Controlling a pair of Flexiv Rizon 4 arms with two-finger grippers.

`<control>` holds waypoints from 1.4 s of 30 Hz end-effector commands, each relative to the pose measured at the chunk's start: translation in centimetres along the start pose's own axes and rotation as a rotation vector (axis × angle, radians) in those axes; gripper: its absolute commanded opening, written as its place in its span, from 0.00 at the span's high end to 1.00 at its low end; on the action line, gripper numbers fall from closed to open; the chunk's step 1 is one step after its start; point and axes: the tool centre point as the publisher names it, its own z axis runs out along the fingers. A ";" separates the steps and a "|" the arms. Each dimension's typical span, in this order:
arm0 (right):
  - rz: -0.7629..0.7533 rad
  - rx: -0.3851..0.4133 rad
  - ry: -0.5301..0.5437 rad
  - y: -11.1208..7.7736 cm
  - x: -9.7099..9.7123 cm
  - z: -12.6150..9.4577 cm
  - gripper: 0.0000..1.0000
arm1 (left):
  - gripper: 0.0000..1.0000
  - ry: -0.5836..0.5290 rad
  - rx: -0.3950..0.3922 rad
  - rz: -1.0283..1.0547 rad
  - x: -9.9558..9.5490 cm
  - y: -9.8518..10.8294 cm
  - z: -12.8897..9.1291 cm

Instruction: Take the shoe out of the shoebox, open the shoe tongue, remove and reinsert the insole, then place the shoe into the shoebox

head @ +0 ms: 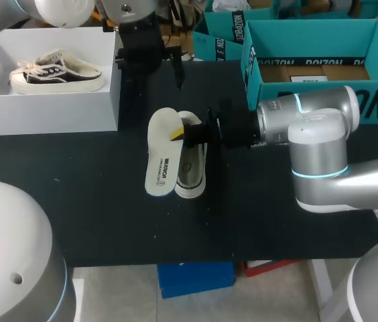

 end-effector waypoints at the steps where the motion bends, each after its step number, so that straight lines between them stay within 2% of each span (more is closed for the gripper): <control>1: 0.000 -0.004 0.000 0.0 0.0 0.2 1.00 | 0.00 0.004 -0.005 0.001 -0.5 -0.4 -0.1; 12: 0.000 -0.004 0.000 0.0 0.0 0.2 1.00 | 0.00 0.004 -0.008 0.017 -1.3 -4.4 -0.9; 27: 0.000 -0.004 0.000 0.0 0.0 0.2 1.00 | 0.00 -0.010 -0.027 -0.018 -0.4 -11.9 -1.9; 33: 0.000 -0.004 0.000 0.0 0.0 0.2 1.00 | 0.00 -0.028 -0.029 -0.003 -0.3 -14.5 -2.4; 37: 0.000 -0.004 0.000 0.0 0.0 0.2 1.00 | 0.00 0.006 -0.066 0.029 -0.3 -16.2 -2.4; 42: 0.000 -0.004 0.000 0.0 0.0 0.2 1.00 | 0.00 -0.015 -0.055 0.043 -0.4 -18.2 -2.4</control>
